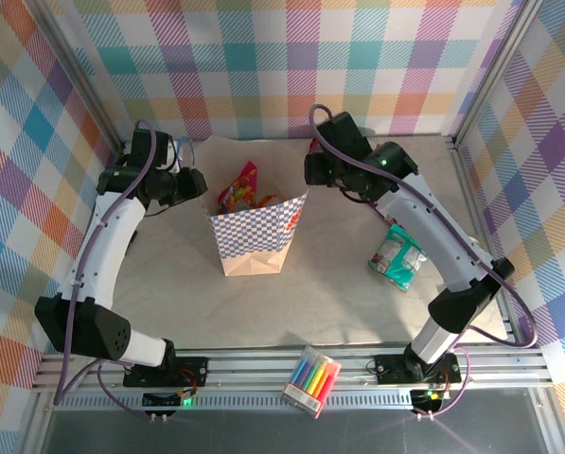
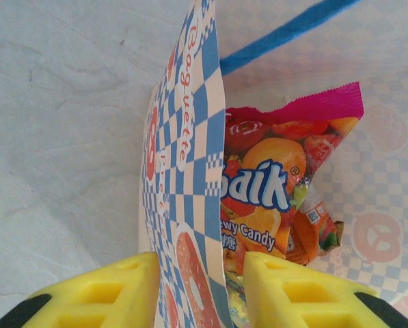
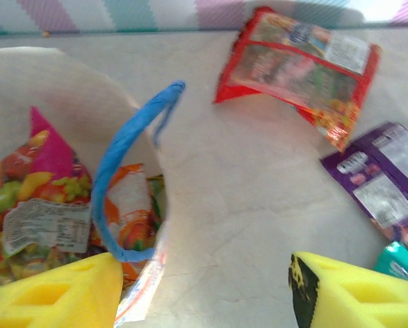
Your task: Place the snacks into the paper bag
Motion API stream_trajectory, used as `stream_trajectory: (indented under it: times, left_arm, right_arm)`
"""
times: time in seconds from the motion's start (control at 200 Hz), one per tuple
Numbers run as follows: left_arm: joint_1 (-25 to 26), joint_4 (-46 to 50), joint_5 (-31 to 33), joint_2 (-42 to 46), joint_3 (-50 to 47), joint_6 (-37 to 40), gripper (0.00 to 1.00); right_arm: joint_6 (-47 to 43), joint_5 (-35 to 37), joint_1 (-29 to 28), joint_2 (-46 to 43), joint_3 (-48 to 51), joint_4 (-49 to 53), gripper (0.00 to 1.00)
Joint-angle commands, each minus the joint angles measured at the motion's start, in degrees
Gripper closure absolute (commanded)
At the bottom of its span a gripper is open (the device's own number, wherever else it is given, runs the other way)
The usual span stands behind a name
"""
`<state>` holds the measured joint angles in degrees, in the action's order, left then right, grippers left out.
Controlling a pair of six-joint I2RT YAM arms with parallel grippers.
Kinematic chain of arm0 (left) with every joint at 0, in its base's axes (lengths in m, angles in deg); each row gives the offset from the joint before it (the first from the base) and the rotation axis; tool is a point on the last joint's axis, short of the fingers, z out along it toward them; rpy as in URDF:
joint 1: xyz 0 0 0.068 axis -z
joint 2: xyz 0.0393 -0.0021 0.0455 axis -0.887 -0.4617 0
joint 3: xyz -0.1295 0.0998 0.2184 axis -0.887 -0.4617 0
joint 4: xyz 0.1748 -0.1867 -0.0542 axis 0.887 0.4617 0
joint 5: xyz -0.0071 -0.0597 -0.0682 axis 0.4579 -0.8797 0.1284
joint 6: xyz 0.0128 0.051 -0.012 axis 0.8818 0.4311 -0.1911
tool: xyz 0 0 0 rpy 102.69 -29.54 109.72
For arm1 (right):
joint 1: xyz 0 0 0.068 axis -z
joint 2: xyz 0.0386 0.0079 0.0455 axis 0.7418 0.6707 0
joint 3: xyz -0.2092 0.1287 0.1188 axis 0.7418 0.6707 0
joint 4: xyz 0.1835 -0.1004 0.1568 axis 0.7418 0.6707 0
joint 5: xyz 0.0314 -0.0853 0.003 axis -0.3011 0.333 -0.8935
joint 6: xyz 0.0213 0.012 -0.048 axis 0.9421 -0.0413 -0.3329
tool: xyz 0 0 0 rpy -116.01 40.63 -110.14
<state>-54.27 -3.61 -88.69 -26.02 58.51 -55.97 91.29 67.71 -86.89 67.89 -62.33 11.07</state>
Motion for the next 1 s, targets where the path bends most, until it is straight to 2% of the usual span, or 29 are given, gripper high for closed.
stream_trajectory:
  times: [0.0,0.27,0.5,0.64,0.785,0.995]
  left_arm:
    - [0.66,1.21,0.66,-0.87,2.24,1.68,0.63]
    - [0.56,0.79,-0.98,-1.47,3.47,2.66,0.68]
    - [0.57,-0.63,-2.33,-0.77,2.03,2.48,0.70]
    - [0.62,-0.41,-2.49,-1.45,1.79,2.79,0.71]
    - [0.56,-1.05,-2.59,-1.06,0.93,2.58,0.71]
    - [0.59,-1.25,-2.59,-0.42,0.71,2.48,0.71]
  right_arm:
    - [2.85,3.40,3.75,-1.65,-1.44,5.41,0.30]
    - [7.97,1.08,10.16,-1.47,2.33,5.61,0.23]
    - [14.13,-0.76,16.35,-4.28,10.61,6.87,0.09]
    - [20.44,-6.46,22.50,-8.18,18.98,7.51,0.08]
    - [21.61,-8.93,25.36,-13.17,27.24,3.64,0.07]
    - [22.74,-10.96,28.90,-15.57,33.91,4.79,0.05]
